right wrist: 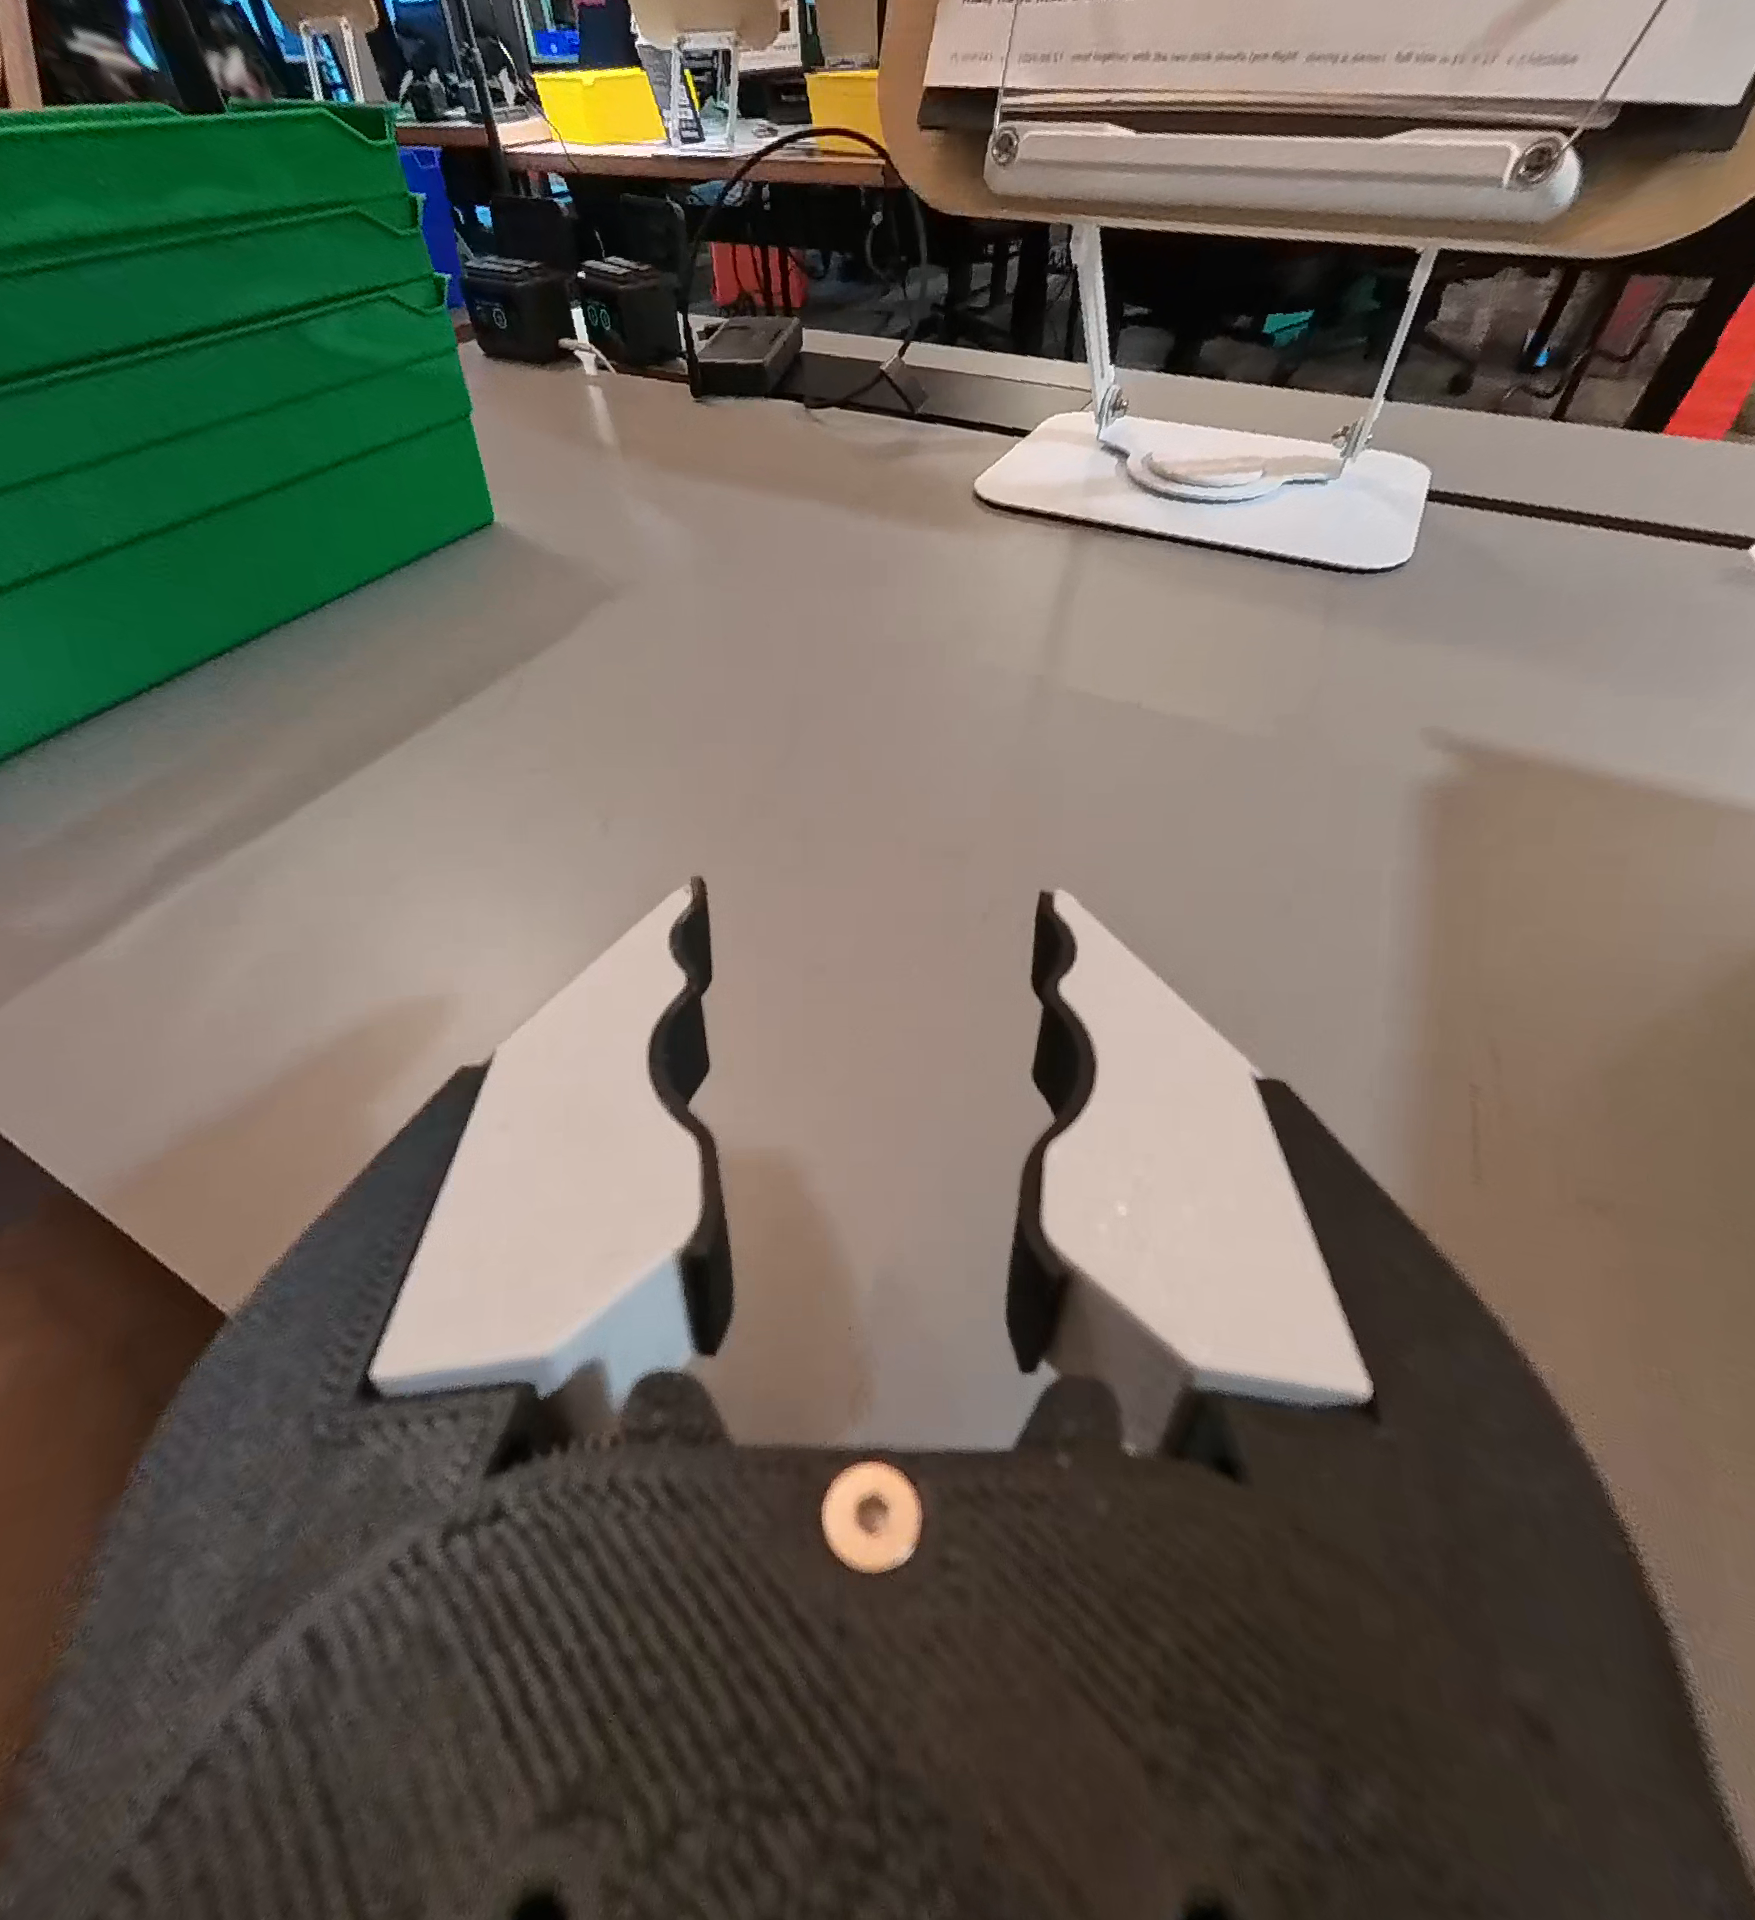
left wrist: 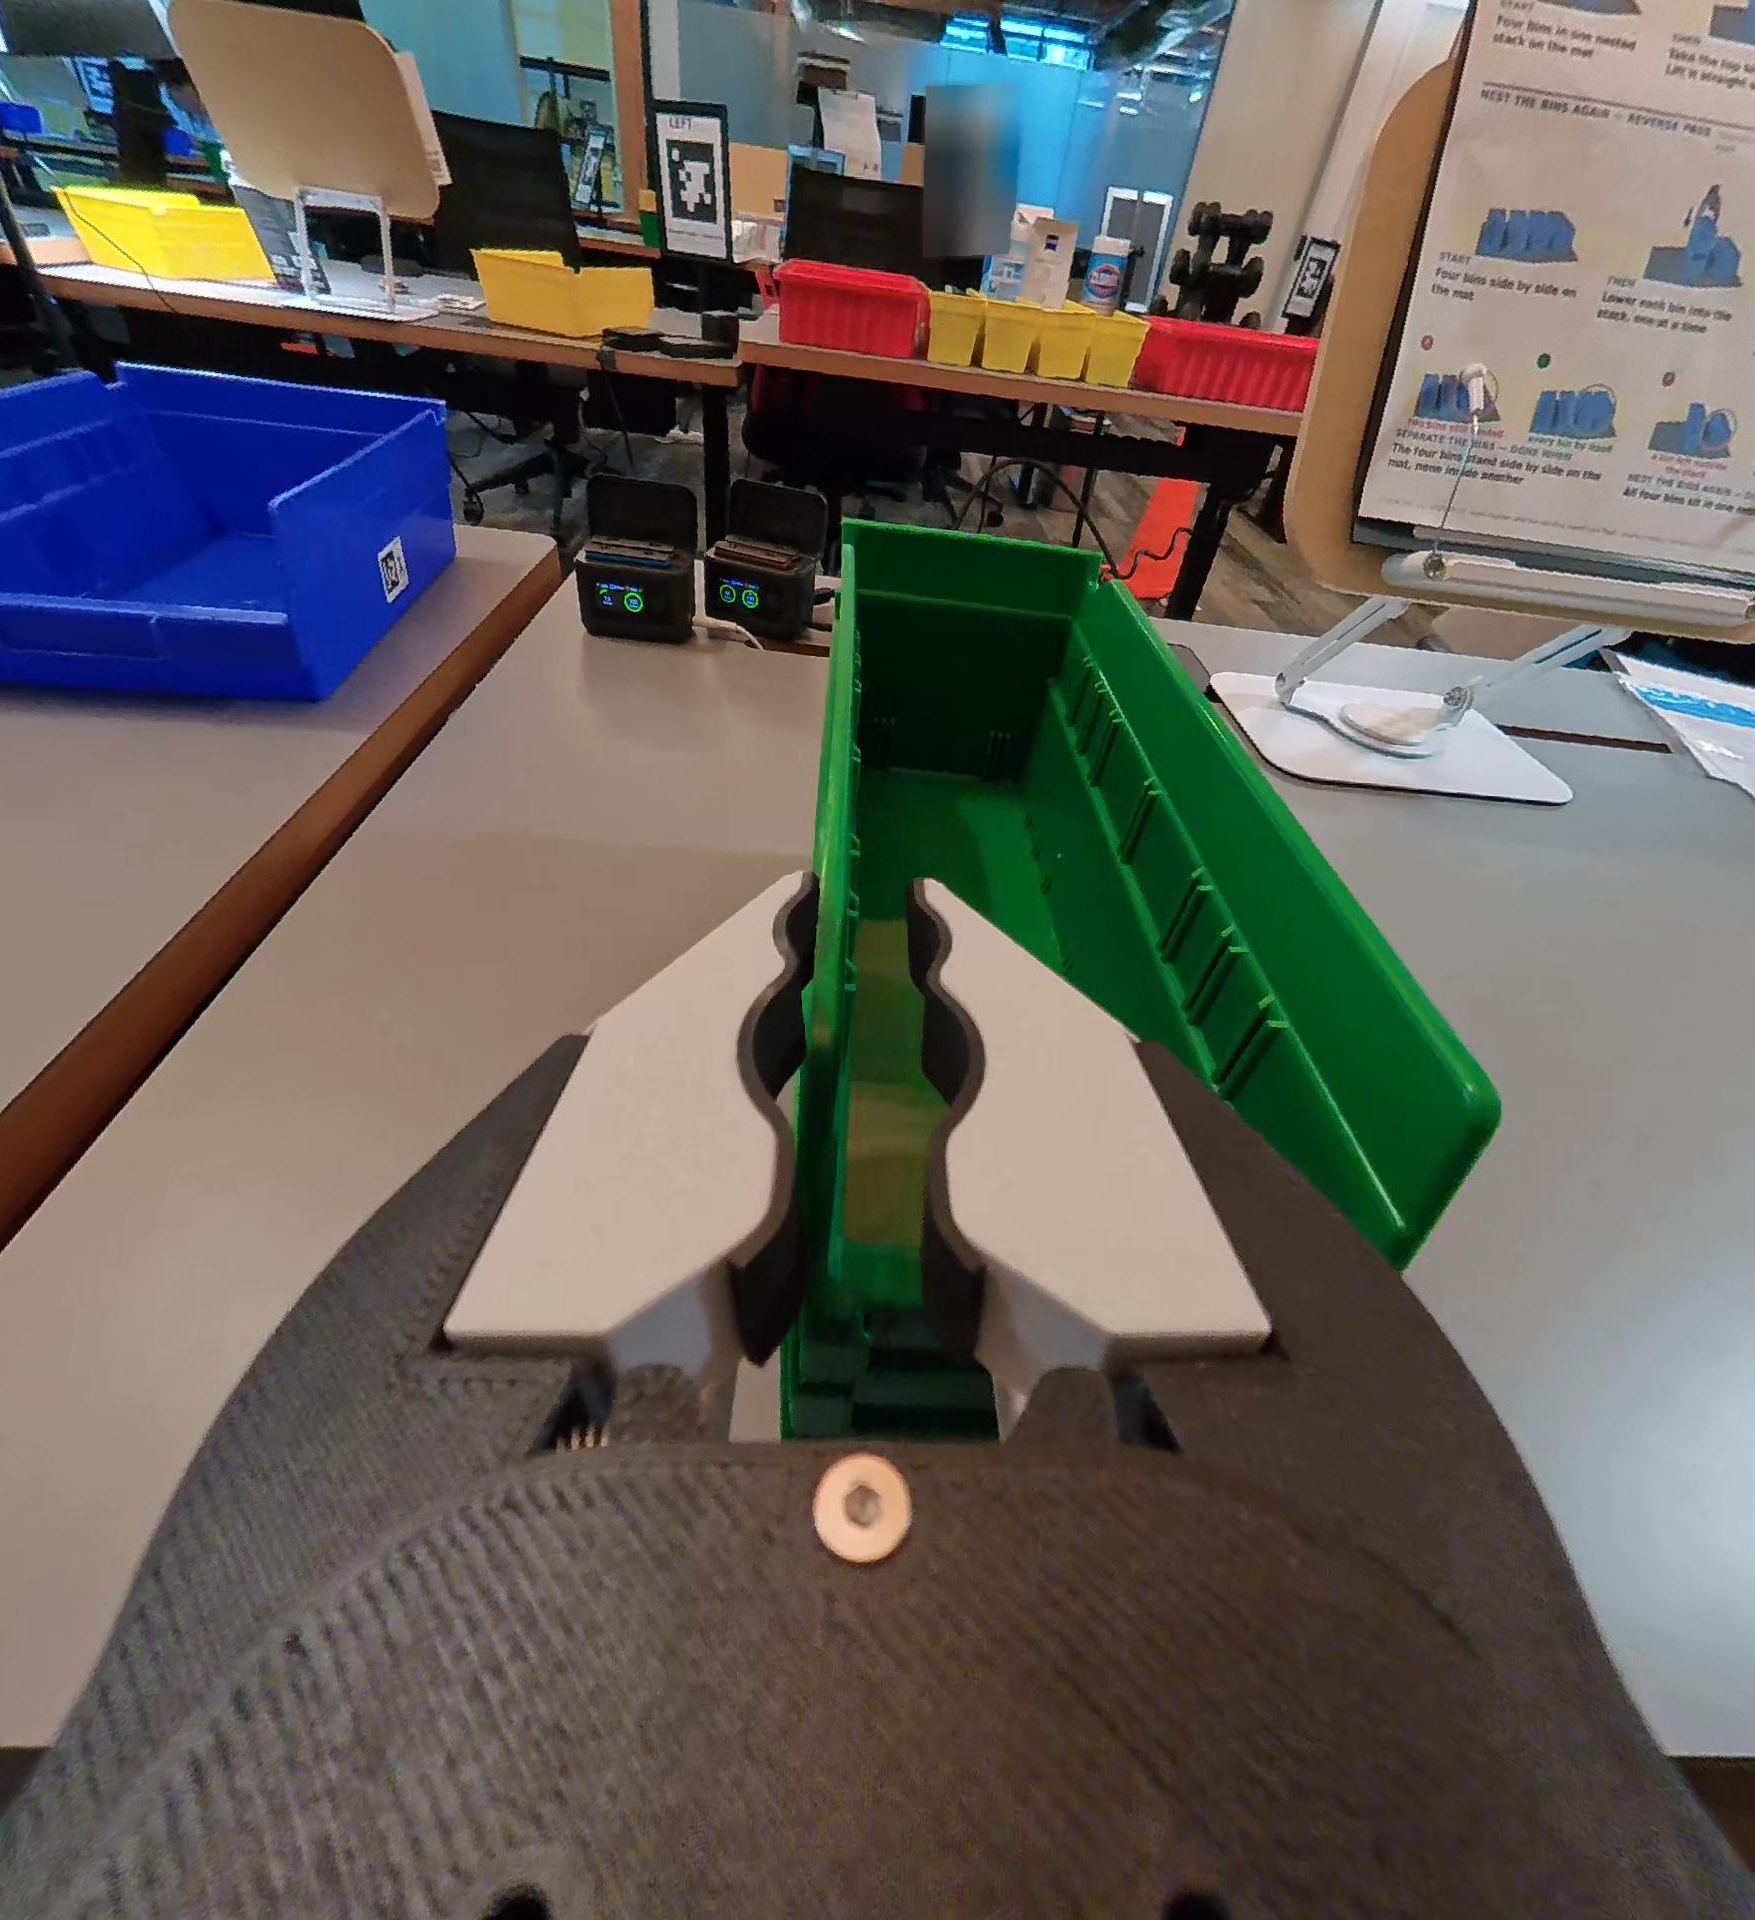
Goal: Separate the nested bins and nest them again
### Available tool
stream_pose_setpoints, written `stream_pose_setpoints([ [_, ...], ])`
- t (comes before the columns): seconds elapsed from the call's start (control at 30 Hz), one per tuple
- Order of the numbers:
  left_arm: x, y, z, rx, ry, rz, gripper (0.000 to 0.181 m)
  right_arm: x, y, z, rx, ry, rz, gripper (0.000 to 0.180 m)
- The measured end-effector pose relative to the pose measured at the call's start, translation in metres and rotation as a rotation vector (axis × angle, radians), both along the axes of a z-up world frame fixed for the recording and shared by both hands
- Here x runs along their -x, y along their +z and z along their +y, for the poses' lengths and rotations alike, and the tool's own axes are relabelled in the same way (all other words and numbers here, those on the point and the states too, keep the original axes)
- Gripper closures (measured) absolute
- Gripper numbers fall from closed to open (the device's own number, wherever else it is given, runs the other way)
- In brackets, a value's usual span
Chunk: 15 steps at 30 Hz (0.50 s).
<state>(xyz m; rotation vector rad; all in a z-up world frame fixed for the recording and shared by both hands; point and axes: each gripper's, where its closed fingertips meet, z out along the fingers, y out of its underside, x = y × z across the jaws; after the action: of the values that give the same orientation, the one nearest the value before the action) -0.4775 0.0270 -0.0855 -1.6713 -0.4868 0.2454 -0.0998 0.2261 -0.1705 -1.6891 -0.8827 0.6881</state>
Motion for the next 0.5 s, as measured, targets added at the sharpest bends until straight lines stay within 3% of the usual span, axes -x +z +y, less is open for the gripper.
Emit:
stream_pose_setpoints([
  [0.5,0.0017,-0.0057,0.0018,-0.004,-0.011,-0.034,0.164,0.0030,-0.0029,-0.0046,-0.026,0.013,-0.031,0.119],
])
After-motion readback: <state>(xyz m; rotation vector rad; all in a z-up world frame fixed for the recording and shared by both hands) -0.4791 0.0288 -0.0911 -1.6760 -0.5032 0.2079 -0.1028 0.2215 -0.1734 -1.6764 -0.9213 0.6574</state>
